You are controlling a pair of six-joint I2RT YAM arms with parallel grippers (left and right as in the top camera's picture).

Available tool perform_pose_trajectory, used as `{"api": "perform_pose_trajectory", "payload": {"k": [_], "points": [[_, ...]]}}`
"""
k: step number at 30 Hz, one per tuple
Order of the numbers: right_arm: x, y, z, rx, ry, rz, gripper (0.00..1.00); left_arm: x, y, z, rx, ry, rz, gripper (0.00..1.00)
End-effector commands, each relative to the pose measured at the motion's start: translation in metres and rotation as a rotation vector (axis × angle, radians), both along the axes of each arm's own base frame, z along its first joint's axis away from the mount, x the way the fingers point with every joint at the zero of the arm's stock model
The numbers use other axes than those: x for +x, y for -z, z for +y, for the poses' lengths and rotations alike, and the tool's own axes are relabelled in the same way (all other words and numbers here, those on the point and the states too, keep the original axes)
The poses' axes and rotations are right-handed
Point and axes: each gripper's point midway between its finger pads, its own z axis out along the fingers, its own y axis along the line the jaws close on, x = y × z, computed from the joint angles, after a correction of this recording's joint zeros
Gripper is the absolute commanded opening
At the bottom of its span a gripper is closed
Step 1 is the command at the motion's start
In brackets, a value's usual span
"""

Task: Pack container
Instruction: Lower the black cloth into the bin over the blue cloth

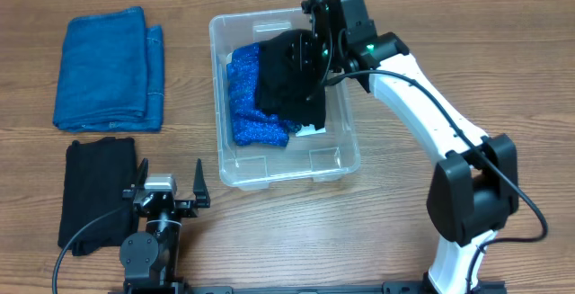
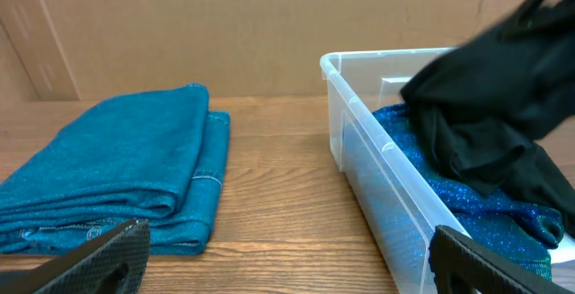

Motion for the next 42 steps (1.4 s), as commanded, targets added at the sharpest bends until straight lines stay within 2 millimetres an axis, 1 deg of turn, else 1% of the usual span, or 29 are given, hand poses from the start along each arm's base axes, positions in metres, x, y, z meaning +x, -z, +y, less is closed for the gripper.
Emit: {"api": "perform_pose_trajectory", "payload": {"k": [1, 2, 3, 4, 5, 8, 11, 14, 16, 18, 20, 22, 24, 26, 27, 28, 30, 31, 33, 34, 35, 36, 42], "points": [[0.016, 0.016, -0.015, -0.116, 0.036, -0.046, 0.45, 0.0, 0.0, 0.001, 0.019, -0.004, -0.004, 1.0], [0.016, 0.018, -0.017, -0.127, 0.039, -0.046, 0.47, 0.0, 0.0, 0.001, 0.019, -0.004, -0.004, 1.0], [0.017, 0.02, -0.02, -0.145, 0.053, -0.047, 0.54, 0.0, 0.0, 0.001, 0.019, -0.004, -0.004, 1.0], [0.019, 0.021, -0.023, -0.161, 0.067, -0.05, 0.65, 0.0, 0.0, 0.001, 0.019, -0.004, -0.004, 1.0], [0.02, 0.022, -0.026, -0.173, 0.077, -0.052, 0.72, 0.0, 0.0, 0.001, 0.019, -0.004, -0.004, 1.0], [0.022, 0.021, -0.028, -0.185, 0.09, -0.06, 0.74, 0.0, 0.0, 0.001, 0.019, -0.004, -0.004, 1.0], [0.025, 0.012, -0.031, -0.192, 0.106, -0.083, 0.75, 0.0, 0.0, 0.001, 0.019, -0.004, -0.004, 1.0], [0.028, -0.01, -0.033, -0.208, 0.102, -0.116, 0.75, 0.0, 0.0, 0.001, 0.019, -0.004, -0.004, 1.0], [0.028, -0.029, -0.035, -0.227, 0.099, -0.131, 0.76, 0.0, 0.0, 0.001, 0.019, -0.004, -0.004, 1.0], [0.029, -0.046, -0.04, -0.248, 0.116, -0.14, 0.78, 0.0, 0.0, 0.001, 0.019, -0.004, -0.004, 1.0], [0.029, -0.059, -0.047, -0.275, 0.142, -0.149, 0.78, 0.0, 0.0, 0.001, 0.019, -0.005, -0.004, 1.0], [0.028, -0.067, -0.049, -0.278, 0.147, -0.152, 0.78, 0.0, 0.0, 0.001, 0.019, -0.004, -0.004, 1.0], [0.026, -0.069, -0.046, -0.266, 0.135, -0.147, 0.77, 0.0, 0.0, 0.001, 0.019, -0.004, -0.004, 1.0], [0.023, -0.067, -0.043, -0.257, 0.119, -0.133, 0.66, 0.0, 0.0, 0.001, 0.019, -0.005, -0.004, 1.0], [0.023, -0.065, -0.043, -0.259, 0.117, -0.128, 0.62, 0.0, 0.0, 0.001, 0.019, -0.004, -0.004, 1.0], [0.021, -0.062, -0.041, -0.263, 0.113, -0.122, 0.56, 0.0, 0.0, 0.001, 0.019, -0.004, -0.004, 1.0], [0.02, -0.056, -0.04, -0.266, 0.11, -0.112, 0.39, 0.0, 0.0, 0.001, 0.019, -0.004, -0.004, 1.0], [0.021, -0.051, -0.039, -0.27, 0.108, -0.103, 0.29, 0.0, 0.0, 0.001, 0.019, -0.004, -0.004, 1.0], [0.024, -0.038, -0.037, -0.279, 0.106, -0.082, 0.13, 0.0, 0.0, 0.001, 0.019, -0.004, -0.004, 1.0], [0.025, -0.03, -0.037, -0.28, 0.114, -0.061, 0.09, 0.0, 0.0, 0.001, 0.019, -0.004, -0.004, 1.0], [0.026, -0.022, -0.036, -0.278, 0.124, -0.04, 0.06, 0.0, 0.0, 0.001, 0.019, -0.004, -0.004, 1.0], [0.027, -0.01, -0.035, -0.281, 0.133, -0.012, 0.04, 0.0, 0.0, 0.001, 0.019, -0.004, -0.004, 1.0], [0.032, 0.046, -0.024, -0.299, 0.147, 0.085, 0.04, 0.0, 0.0, 0.001, 0.019, -0.004, -0.004, 1.0]]}}
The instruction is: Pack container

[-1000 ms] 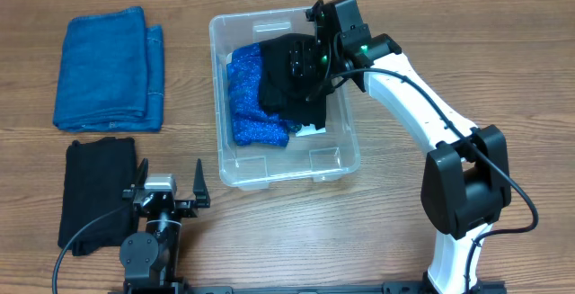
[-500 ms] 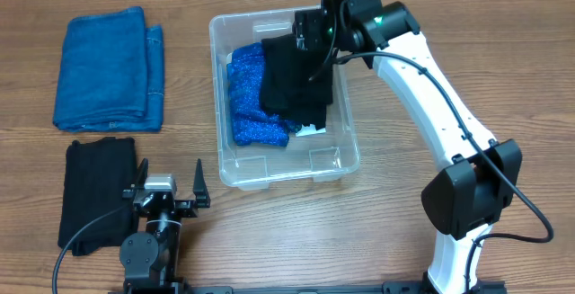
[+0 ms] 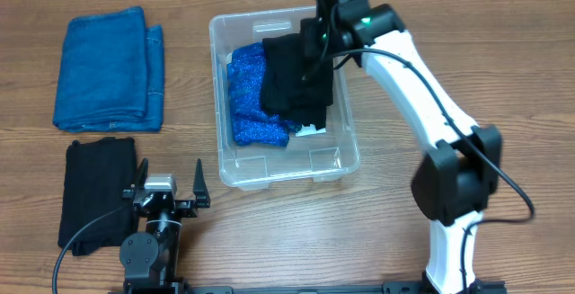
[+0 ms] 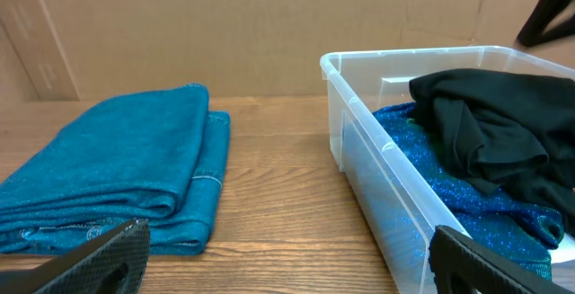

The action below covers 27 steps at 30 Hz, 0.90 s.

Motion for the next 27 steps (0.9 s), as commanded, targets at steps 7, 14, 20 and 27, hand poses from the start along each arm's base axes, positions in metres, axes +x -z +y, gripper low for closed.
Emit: {"api": "perform_pose_trajectory", "payload": {"k": [7, 14, 20, 27], "points": [[0.001, 0.093, 0.02, -0.037, 0.105, 0.144, 0.04, 0.0, 0.0, 0.001, 0.019, -0.004, -0.004, 1.0], [0.008, 0.084, 0.022, -0.163, 0.152, 0.029, 0.04, 0.0, 0.0, 0.001, 0.019, -0.004, -0.004, 1.0], [0.014, 0.023, 0.03, -0.146, 0.163, -0.088, 0.04, 0.0, 0.0, 0.001, 0.019, -0.004, -0.004, 1.0], [0.005, -0.034, 0.031, -0.093, 0.16, -0.158, 0.08, 0.0, 0.0, 0.001, 0.019, -0.004, -0.004, 1.0]]}}
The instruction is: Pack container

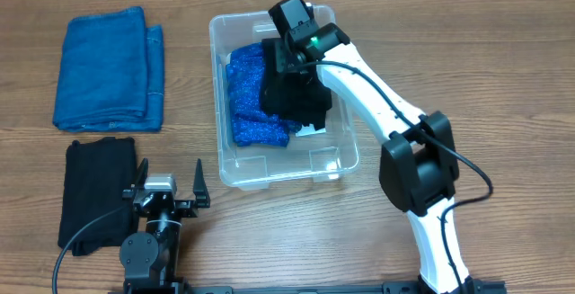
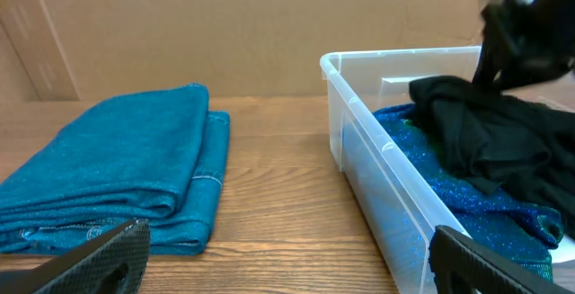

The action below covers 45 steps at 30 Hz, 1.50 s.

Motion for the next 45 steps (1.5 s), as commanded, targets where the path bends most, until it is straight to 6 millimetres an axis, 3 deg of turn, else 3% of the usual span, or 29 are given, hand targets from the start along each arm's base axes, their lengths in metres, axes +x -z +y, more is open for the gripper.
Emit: {"api": "perform_pose_trajectory", "payload": {"k": [1, 5, 18, 22, 26, 29, 37, 45], "points": [[0.0, -0.072, 0.001, 0.057, 0.008, -0.116, 0.07, 0.0, 0.0, 0.001, 0.019, -0.004, -0.004, 1.0], [-0.012, -0.048, 0.0, 0.041, -0.005, -0.046, 0.08, 0.0, 0.0, 0.001, 0.019, -0.004, -0.004, 1.0], [-0.044, 0.06, 0.023, 0.138, 0.022, 0.085, 0.08, 0.0, 0.0, 0.001, 0.019, -0.004, -0.004, 1.0], [-0.055, 0.078, 0.026, 0.13, 0.007, 0.096, 0.07, 0.0, 0.0, 0.001, 0.019, -0.004, -0.004, 1.0], [-0.055, 0.077, 0.027, 0.091, 0.017, 0.061, 0.05, 0.0, 0.0, 0.001, 0.019, -0.004, -0.004, 1.0], [-0.042, 0.061, 0.019, 0.02, 0.068, -0.034, 0.04, 0.0, 0.0, 0.001, 0.019, -0.005, -0.004, 1.0], [-0.024, -0.011, 0.03, 0.043, 0.048, -0.217, 0.04, 0.0, 0.0, 0.001, 0.019, -0.004, -0.004, 1.0], [-0.013, -0.029, 0.037, 0.001, -0.048, -0.308, 0.04, 0.0, 0.0, 0.001, 0.019, -0.004, -0.004, 1.0]]}}
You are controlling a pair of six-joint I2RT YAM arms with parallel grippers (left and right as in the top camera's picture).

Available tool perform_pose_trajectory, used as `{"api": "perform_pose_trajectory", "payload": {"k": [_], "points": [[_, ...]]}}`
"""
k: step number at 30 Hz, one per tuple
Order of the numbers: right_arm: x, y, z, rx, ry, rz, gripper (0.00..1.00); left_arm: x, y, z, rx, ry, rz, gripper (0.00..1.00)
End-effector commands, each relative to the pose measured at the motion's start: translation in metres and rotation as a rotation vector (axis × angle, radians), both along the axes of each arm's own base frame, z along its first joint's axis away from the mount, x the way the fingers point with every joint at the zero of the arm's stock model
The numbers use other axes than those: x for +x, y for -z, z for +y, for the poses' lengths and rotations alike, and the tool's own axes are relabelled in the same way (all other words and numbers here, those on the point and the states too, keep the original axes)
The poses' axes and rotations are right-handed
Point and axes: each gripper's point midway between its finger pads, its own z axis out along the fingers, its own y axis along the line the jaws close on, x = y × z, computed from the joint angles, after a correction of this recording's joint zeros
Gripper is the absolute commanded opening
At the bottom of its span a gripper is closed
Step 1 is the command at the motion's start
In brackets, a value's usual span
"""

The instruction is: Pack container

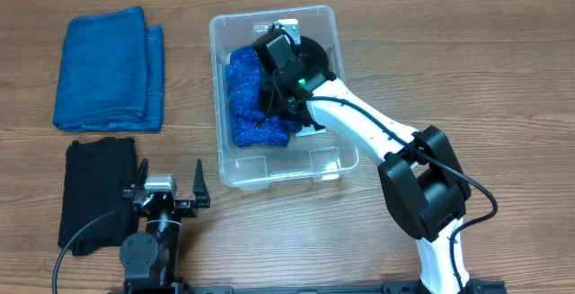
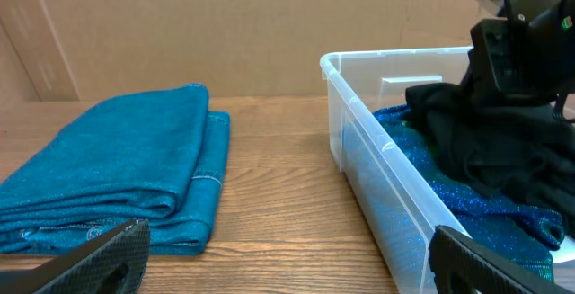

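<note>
A clear plastic container (image 1: 332,164) stands mid-table with a sparkly blue cloth (image 1: 241,96) and a black garment (image 2: 485,141) inside it. My right gripper (image 1: 269,92) reaches down into the container and sits on the black garment. Its fingers are lost against the dark cloth, so its state is unclear. In the left wrist view the right gripper (image 2: 517,42) shows over the garment at the far right. My left gripper (image 2: 287,267) rests near the table's front edge, open and holding nothing, left of the container (image 2: 359,150).
A folded blue towel (image 1: 108,67) lies at the far left and also shows in the left wrist view (image 2: 117,168). A folded black cloth (image 1: 94,191) lies beside the left gripper (image 1: 169,189). The right arm (image 1: 422,177) stretches over the container's right side.
The right gripper has moved from the container's far end to lower and further left inside it, down onto the black garment. The left arm has not moved.
The right gripper first held the black garment, lifted over the container. Then the garment lay in the container on the blue cloth, with the gripper up by the far rim. The gripper was then over the garment's far end, and now sits deeper on it.
</note>
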Motion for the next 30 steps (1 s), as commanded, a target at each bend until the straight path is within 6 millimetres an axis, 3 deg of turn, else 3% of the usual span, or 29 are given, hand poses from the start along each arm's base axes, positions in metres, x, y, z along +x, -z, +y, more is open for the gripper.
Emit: {"api": "perform_pose_trajectory", "payload": {"k": [1, 8, 20, 25, 30], "points": [[0.006, -0.04, 0.007, -0.001, -0.039, -0.097, 0.04, 0.0, 0.0, 0.001, 0.019, -0.004, -0.004, 1.0], [-0.001, -0.02, 0.003, -0.001, -0.019, -0.047, 0.04, 0.0, 0.0, 0.001, 0.019, -0.004, -0.004, 1.0], [-0.015, 0.056, 0.007, 0.036, -0.025, 0.054, 0.04, 0.0, 0.0, 0.001, 0.019, -0.004, -0.004, 1.0], [-0.006, 0.042, 0.001, 0.018, 0.011, -0.01, 0.04, 0.0, 0.0, 0.001, 0.019, -0.004, -0.004, 1.0], [0.009, -0.013, -0.013, -0.032, 0.06, -0.15, 0.04, 0.0, 0.0, 0.001, 0.019, -0.005, -0.004, 1.0]]}}
